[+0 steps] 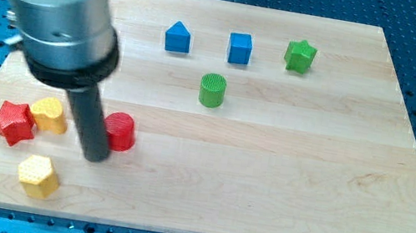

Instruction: Place the red circle horizontally to the green circle

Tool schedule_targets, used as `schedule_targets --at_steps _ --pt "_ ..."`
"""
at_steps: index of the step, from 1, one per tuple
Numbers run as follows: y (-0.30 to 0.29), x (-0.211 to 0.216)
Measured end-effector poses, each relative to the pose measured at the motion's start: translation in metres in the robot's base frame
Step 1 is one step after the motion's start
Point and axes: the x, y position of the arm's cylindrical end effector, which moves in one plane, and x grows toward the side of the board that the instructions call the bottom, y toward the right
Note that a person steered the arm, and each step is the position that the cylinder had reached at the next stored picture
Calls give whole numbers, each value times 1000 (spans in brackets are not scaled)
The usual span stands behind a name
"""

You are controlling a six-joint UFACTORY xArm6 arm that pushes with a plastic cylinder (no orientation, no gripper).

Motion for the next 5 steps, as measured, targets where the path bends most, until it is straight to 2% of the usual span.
schedule_targets --at_steps 1,2,3,4,5 --pt "49 -15" --pt "78 -65" --pt "77 -74" --pt "60 -8" --pt "5 47"
